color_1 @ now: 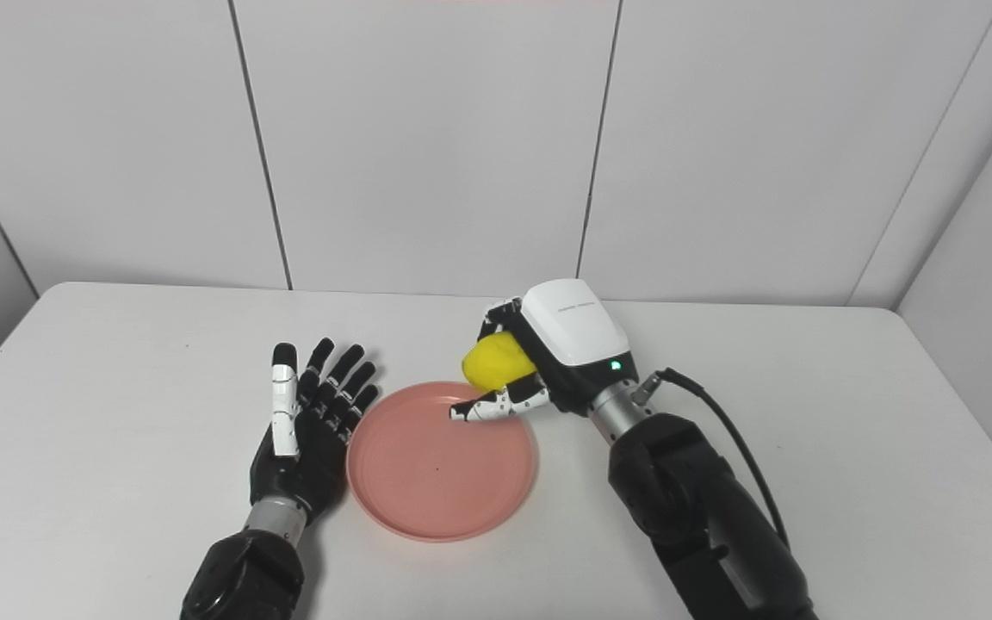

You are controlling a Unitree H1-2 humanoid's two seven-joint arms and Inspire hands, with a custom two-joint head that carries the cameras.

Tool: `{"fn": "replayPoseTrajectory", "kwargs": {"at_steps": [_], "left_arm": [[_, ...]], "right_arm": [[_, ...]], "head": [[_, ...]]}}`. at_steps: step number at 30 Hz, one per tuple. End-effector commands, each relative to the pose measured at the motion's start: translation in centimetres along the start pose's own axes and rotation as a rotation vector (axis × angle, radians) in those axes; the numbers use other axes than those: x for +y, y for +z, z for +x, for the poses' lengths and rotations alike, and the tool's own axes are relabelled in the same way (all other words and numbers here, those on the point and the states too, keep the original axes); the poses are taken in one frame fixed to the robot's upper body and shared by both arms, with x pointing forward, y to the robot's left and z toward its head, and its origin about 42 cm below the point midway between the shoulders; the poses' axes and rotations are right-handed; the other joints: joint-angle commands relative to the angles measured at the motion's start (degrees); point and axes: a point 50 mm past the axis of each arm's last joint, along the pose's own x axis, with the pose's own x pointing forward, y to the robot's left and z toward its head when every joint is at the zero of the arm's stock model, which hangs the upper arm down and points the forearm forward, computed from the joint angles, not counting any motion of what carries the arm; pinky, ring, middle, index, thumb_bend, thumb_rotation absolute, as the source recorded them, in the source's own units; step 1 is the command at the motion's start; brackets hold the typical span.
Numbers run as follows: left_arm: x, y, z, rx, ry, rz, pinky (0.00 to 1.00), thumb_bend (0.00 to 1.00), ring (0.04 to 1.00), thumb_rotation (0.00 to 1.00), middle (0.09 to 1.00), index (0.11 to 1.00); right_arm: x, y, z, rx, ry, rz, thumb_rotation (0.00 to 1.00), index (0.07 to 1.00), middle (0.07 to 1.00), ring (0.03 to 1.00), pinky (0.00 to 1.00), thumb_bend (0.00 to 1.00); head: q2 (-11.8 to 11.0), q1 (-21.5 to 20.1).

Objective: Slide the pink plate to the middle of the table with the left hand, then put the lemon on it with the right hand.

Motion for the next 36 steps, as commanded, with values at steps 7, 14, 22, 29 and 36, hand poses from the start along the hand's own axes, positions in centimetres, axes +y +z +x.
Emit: {"fn": "replayPoseTrajectory", "kwargs": {"at_steps": [7,14,22,29,36], "left_arm": [[0.8,-3.4,-1.4,0.129,0.094,-0.054,0.93,0.8,0.892,0.8,0.888,0.949],[1.0,-3.3,-1.4,0.126,0.099,-0.046,0.92,0.8,0.887,0.8,0.882,0.926],[1.1,-3.3,-1.4,0.128,0.091,-0.045,0.94,0.81,0.888,0.8,0.886,0.935],[1.0,-3.1,-1.3,0.131,0.084,-0.039,0.95,0.8,0.902,0.81,0.902,0.952],[0.9,-3.1,-1.3,0.132,0.085,-0.037,0.95,0.82,0.907,0.81,0.909,0.952]], "right_arm": [[-0.7,2.5,2.2,-0.104,-0.062,-0.002,0.5,0.397,0.311,0.229,0.17,0.67],[1.3,3.6,2.6,-0.13,-0.019,-0.019,0.46,0.336,0.297,0.228,0.17,0.67],[3.3,3.6,3.0,-0.148,0.068,-0.018,0.44,0.309,0.274,0.21,0.16,0.68],[4.6,3.9,3.2,-0.193,0.11,-0.086,0.43,0.281,0.238,0.18,0.13,0.72],[4.6,3.6,3.9,-0.212,0.138,-0.122,0.42,0.294,0.247,0.187,0.13,0.72]], "head": [[0.18,-0.97],[0.44,-1.38],[0.62,-1.52],[0.89,-1.7],[1.14,-1.62]]}}
